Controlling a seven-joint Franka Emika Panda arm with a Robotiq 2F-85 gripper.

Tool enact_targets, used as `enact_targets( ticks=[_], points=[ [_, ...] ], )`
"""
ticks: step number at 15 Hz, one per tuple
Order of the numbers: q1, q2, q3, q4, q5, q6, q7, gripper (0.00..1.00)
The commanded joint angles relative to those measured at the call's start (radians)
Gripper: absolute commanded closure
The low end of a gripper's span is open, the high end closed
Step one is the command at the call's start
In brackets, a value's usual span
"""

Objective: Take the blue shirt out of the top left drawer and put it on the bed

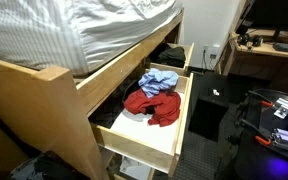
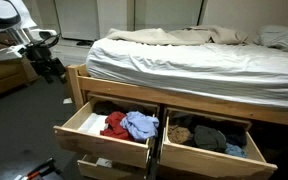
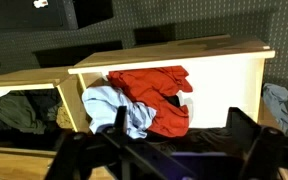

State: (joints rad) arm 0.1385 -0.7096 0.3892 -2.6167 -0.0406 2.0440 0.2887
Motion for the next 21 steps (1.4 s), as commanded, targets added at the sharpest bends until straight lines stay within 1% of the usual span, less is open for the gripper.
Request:
enact_targets(
  ticks=[1, 2, 3, 4, 5, 7, 9, 10, 11, 12, 14, 15, 16, 17, 18, 20, 21],
  points=[
    [0.02, 0.006, -0.018, 0.002, -0.015, -0.003, 0.013, 0.0],
    [-0.036, 0.039, 0.008, 0.0, -0.057, 0.021, 0.079, 0.0],
    [-0.054, 0.094, -0.011, -0.021, -0.054, 0.088, 0.093, 0.0],
    [-0.036, 0.144, -0.054, -0.05, -0.007, 0.168, 0.081, 0.0],
    [-0.011, 0.183, -0.093, -0.075, 0.037, 0.252, 0.039, 0.0],
    [0.018, 0.264, -0.153, -0.102, 0.092, 0.406, -0.046, 0.0],
    [0.058, 0.376, -0.223, -0.113, 0.171, 0.567, -0.167, 0.0],
    [0.02, 0.281, -0.17, -0.108, 0.105, 0.457, -0.076, 0.0],
    [0.024, 0.318, -0.185, -0.109, 0.113, 0.487, -0.096, 0.0],
    [0.023, 0.329, -0.187, -0.105, 0.11, 0.487, -0.094, 0.0],
    [0.025, 0.311, -0.181, -0.103, 0.11, 0.482, -0.088, 0.0],
    [0.043, 0.315, -0.189, -0.109, 0.115, 0.5, -0.134, 0.0],
    [0.097, 0.345, -0.25, -0.116, 0.179, 0.542, -0.279, 0.0],
    [0.117, 0.381, -0.281, -0.123, 0.218, 0.591, -0.347, 0.0],
    [0.175, 0.408, -0.34, -0.131, 0.249, 0.631, -0.42, 0.0],
    [0.31, 0.465, -0.483, -0.13, 0.322, 0.646, -0.572, 0.0],
    [0.222, 0.511, -0.438, -0.105, 0.366, 0.592, -0.612, 0.0]
  ],
)
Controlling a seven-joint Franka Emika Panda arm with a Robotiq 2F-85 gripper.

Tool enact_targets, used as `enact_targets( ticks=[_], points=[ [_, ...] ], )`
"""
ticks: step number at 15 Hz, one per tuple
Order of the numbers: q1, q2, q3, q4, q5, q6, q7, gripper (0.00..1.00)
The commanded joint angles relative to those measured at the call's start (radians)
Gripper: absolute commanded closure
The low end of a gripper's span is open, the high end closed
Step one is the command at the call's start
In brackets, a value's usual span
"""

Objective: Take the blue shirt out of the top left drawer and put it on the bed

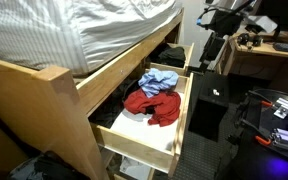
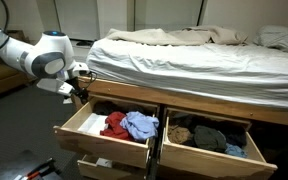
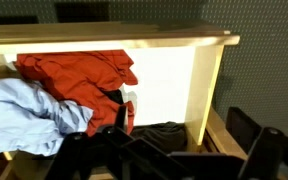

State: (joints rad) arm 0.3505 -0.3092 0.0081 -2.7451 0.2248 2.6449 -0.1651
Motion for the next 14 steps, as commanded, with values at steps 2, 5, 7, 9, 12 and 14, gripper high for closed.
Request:
enact_targets(
  ticks=[2, 5, 7, 9, 12, 14],
  points=[
    [-0.106, 0.211, -0.003, 0.041, -0.037, 0.064, 0.036, 0.0],
    [-0.197, 0.319, 0.009, 0.057, -0.139, 0.266, 0.189, 0.0],
    [-0.201, 0.276, 0.016, 0.033, -0.135, 0.24, 0.171, 0.0],
    [-0.23, 0.323, 0.016, 0.05, -0.188, 0.284, 0.246, 0.0],
    [-0.229, 0.371, 0.044, 0.098, -0.068, 0.196, 0.094, 0.0],
    [-0.242, 0.465, 0.071, 0.188, 0.12, 0.115, -0.047, 0.0]
  ],
)
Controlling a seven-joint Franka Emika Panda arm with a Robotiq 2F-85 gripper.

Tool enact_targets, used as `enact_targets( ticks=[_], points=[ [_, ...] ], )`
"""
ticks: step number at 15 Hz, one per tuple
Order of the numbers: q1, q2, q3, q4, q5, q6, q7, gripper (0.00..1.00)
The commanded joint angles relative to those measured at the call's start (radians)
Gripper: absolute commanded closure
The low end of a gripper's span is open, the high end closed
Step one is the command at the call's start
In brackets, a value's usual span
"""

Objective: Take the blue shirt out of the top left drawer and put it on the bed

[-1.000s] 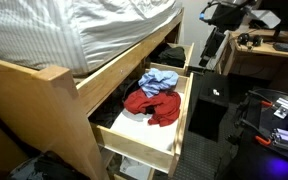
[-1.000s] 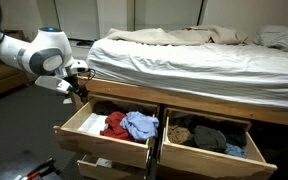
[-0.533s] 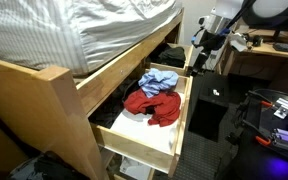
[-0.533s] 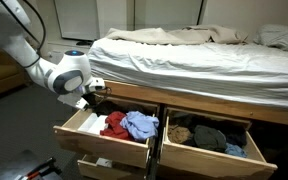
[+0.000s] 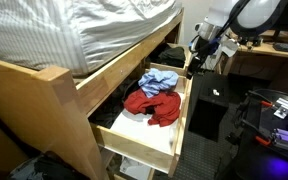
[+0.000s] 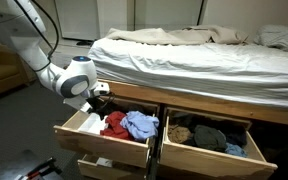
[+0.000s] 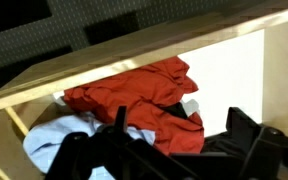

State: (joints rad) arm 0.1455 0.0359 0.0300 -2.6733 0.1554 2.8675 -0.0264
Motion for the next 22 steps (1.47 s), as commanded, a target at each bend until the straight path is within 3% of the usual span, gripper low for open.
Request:
enact_targets(
  ticks=[1, 4, 6, 8, 10, 14, 15, 16, 19, 21, 22],
  points=[
    [-0.055, 0.167, 0.07, 0.155, 0.283, -0.146, -0.266, 0.0],
    [-0.13, 0.294, 0.075, 0.253, 0.314, -0.247, -0.334, 0.0],
    [-0.124, 0.381, 0.022, 0.294, 0.19, -0.191, -0.195, 0.0],
    [-0.125, 0.462, 0.0, 0.332, 0.151, -0.081, -0.097, 0.0],
    [-0.083, 0.515, -0.042, 0.35, 0.08, 0.069, 0.01, 0.0],
    [0.134, 0.595, -0.247, 0.375, -0.043, 0.297, 0.235, 0.0],
    [0.022, 0.555, -0.148, 0.352, -0.036, 0.228, 0.17, 0.0],
    [0.057, 0.566, -0.175, 0.356, -0.037, 0.244, 0.191, 0.0],
    [0.048, 0.569, -0.164, 0.357, -0.036, 0.242, 0.19, 0.0],
    [0.231, 0.608, -0.354, 0.37, -0.037, 0.308, 0.283, 0.0],
    [0.246, 0.671, -0.391, 0.431, -0.016, 0.326, 0.312, 0.0]
  ],
)
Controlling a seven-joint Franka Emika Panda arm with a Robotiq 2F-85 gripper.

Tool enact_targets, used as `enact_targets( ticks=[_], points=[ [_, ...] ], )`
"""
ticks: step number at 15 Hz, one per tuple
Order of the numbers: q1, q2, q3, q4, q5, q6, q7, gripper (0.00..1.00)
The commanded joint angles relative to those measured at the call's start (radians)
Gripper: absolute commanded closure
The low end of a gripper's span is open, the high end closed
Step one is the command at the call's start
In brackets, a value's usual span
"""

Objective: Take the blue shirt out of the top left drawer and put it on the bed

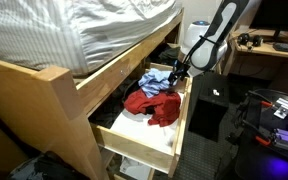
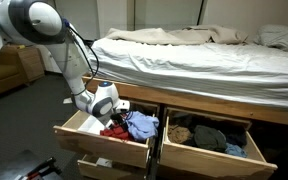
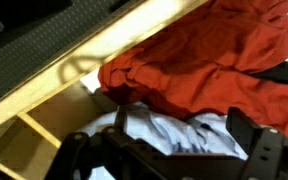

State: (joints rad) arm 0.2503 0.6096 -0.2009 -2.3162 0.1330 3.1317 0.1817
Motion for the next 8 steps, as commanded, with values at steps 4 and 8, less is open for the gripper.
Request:
enact_targets(
  ticks=[4, 8],
  points=[
    [0.244, 0.263, -0.286, 0.206, 0.093, 0.153, 0.187, 0.0],
    [-0.015, 0.213, -0.015, 0.28, 0.019, 0.127, 0.046, 0.0]
  ],
)
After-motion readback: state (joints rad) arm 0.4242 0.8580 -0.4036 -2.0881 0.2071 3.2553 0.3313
